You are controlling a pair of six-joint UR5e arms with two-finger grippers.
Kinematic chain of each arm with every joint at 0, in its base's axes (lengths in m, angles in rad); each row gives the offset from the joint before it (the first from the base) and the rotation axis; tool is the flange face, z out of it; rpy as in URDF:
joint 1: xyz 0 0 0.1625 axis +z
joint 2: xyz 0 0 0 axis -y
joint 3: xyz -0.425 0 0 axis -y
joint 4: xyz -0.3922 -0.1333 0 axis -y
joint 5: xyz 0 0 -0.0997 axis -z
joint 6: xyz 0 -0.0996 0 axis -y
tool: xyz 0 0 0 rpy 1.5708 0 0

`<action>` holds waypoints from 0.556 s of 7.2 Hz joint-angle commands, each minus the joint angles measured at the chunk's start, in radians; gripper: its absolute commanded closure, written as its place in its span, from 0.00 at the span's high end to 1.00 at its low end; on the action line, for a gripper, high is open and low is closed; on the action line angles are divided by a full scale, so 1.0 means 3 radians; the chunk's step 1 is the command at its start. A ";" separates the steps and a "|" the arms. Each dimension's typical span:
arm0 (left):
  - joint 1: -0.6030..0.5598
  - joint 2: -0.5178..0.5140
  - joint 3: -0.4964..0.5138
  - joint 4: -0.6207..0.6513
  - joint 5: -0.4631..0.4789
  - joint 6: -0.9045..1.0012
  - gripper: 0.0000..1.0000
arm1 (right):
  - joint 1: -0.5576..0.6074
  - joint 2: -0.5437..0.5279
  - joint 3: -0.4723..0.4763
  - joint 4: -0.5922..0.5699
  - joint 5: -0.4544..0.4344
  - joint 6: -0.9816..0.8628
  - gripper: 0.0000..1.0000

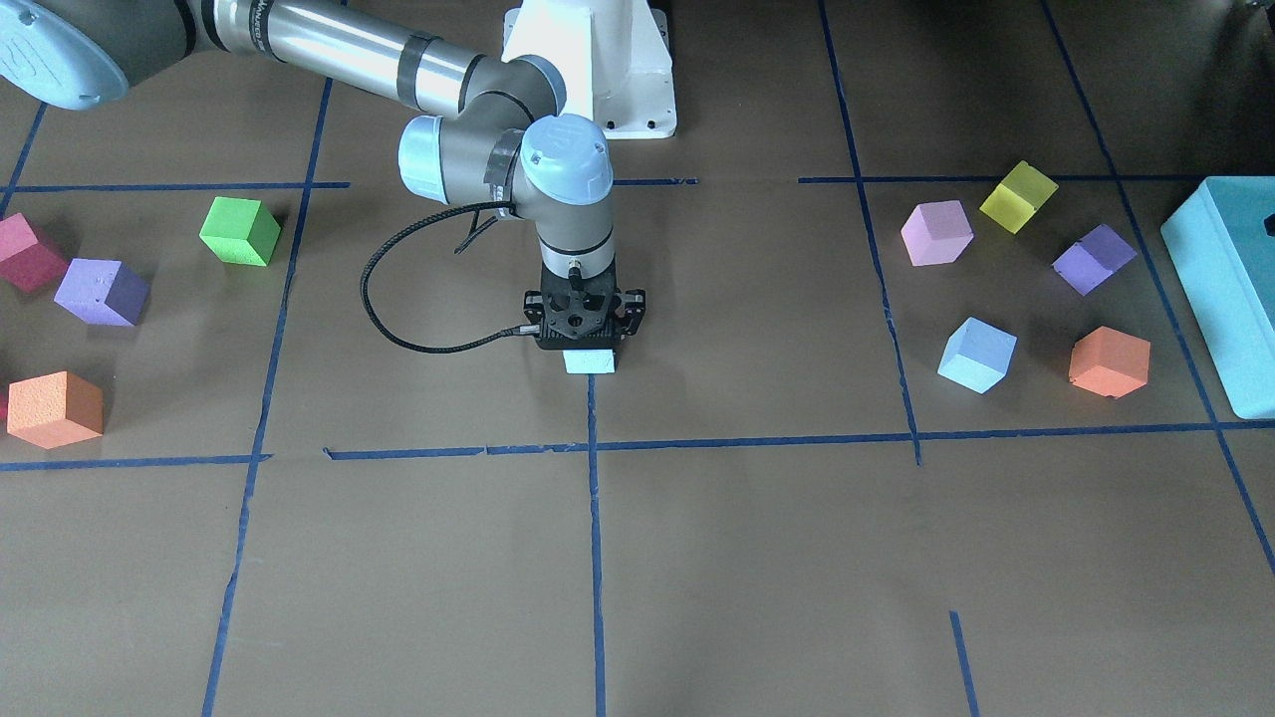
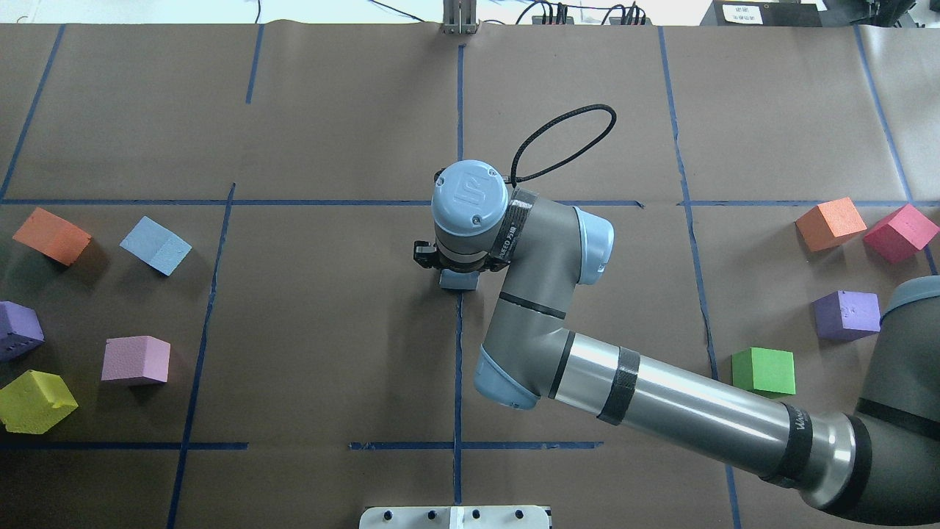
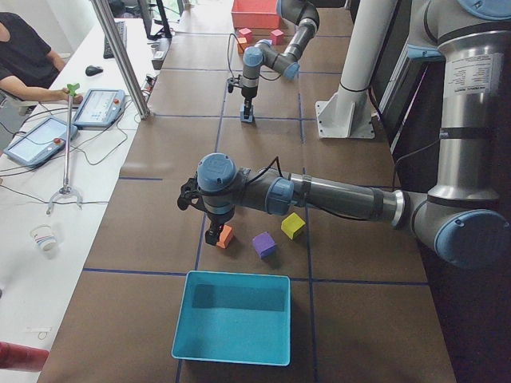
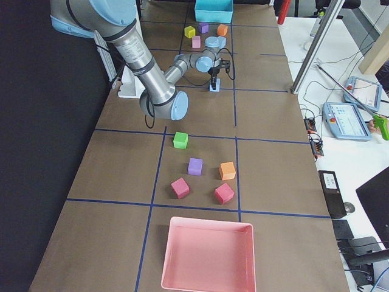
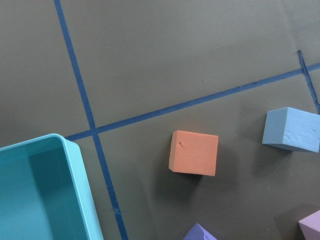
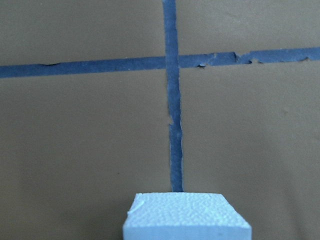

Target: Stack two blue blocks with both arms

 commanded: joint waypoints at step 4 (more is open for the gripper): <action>0.0000 0.0011 -0.0035 0.0000 0.0000 -0.0020 1.00 | -0.0001 -0.0019 0.0175 -0.0019 -0.0091 -0.0066 1.00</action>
